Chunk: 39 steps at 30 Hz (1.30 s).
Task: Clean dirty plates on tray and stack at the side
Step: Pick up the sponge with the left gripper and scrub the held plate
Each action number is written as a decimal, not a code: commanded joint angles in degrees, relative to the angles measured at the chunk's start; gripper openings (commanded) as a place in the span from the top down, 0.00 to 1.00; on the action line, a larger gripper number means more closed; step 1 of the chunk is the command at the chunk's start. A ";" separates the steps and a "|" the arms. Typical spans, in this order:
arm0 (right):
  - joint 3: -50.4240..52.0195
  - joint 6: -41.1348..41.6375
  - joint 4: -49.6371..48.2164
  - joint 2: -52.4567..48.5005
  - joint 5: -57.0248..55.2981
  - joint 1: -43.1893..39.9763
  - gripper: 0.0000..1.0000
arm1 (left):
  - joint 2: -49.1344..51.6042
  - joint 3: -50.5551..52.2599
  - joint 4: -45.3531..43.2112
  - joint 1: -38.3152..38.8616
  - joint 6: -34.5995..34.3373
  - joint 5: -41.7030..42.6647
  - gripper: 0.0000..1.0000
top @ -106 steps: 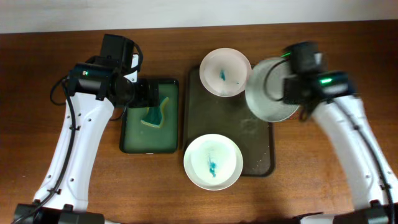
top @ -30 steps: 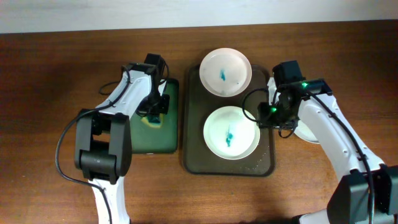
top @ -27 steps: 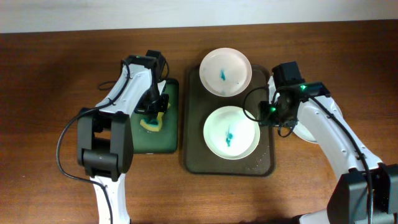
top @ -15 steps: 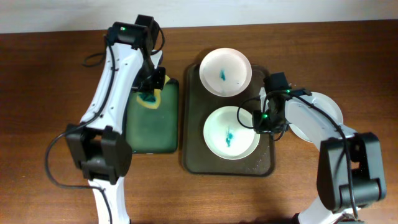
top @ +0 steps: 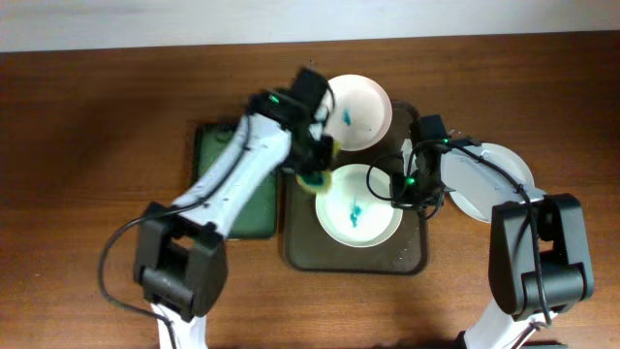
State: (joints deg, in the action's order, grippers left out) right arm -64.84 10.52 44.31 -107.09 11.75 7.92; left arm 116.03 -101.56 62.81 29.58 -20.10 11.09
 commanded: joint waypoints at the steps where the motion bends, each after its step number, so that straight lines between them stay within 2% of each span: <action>1: 0.55 0.87 -0.44 -2.03 -1.66 0.15 0.96 | -0.50 12.24 -13.84 5.81 -7.30 6.38 1.00; 4: 0.55 0.87 -0.35 -2.03 -1.64 0.15 0.96 | 1.29 17.05 -22.99 9.51 -7.26 7.45 1.00; 9: 0.55 0.87 -0.20 -2.03 -1.64 0.15 0.96 | 8.76 16.98 -27.96 10.38 -6.82 14.99 1.00; 11: 0.55 0.87 -0.02 -2.03 -1.62 0.15 0.96 | 10.80 16.98 -26.69 10.08 -6.19 15.34 1.00; 12: 0.55 0.87 0.48 -2.03 -1.64 0.15 0.96 | 11.15 16.96 -21.33 8.90 -6.29 3.93 1.00; 13: 0.55 0.85 0.76 -2.03 -1.64 0.15 0.96 | 11.15 16.59 -18.32 8.31 -6.93 -3.08 1.00; 16: 0.55 0.85 0.90 -2.03 -1.64 0.15 0.96 | 11.15 11.91 -10.12 6.47 -7.30 -11.72 1.00; 17: 0.55 0.85 1.05 -2.03 -1.64 0.15 0.96 | 11.15 8.98 -5.64 5.75 -7.30 -17.59 1.00; 19: 0.55 0.87 1.09 -2.03 -1.66 0.15 0.96 | 11.15 6.19 -2.95 4.85 -7.26 -23.12 1.00; 21: 0.55 0.87 1.09 -2.03 -1.64 0.15 0.96 | 11.37 6.14 -4.61 4.76 -7.28 -20.90 1.00; 22: 0.55 0.87 1.07 -2.03 -1.66 0.15 0.96 | 11.65 6.14 -6.47 4.83 -7.19 -16.81 1.00; 23: 0.55 0.85 1.07 -2.03 -1.66 0.15 0.96 | 12.59 6.14 -10.49 5.07 -4.70 -6.12 1.00; 24: 0.55 0.85 1.07 -2.03 -1.66 0.15 0.96 | 13.60 6.14 -12.79 5.31 -3.43 1.03 1.00; 26: 0.55 0.85 1.07 -2.03 -1.66 0.15 0.96 | 16.46 6.14 -16.41 7.04 -3.34 17.99 1.00; 28: 0.55 0.85 1.07 -2.03 -1.66 0.15 0.96 | 17.46 6.14 -18.71 8.74 -0.74 27.50 1.00; 33: 0.55 0.85 1.07 -2.03 -1.66 0.15 0.96 | 17.46 4.83 -19.26 11.32 5.84 27.39 1.00; 36: 0.55 0.85 1.11 -2.03 -1.66 0.15 0.96 | 17.46 4.74 -19.26 11.41 6.73 25.90 1.00; 38: 0.55 0.85 1.14 -2.03 -1.66 0.15 0.96 | 17.46 4.74 -18.05 11.28 6.71 21.14 1.00; 39: 0.55 0.85 1.14 -2.03 -1.66 0.15 0.96 | 17.46 4.55 -15.26 10.75 6.69 14.91 1.00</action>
State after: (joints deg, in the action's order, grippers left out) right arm -65.30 12.21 45.78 -107.13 9.96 6.72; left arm 130.63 -97.08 43.68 38.61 -15.40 32.77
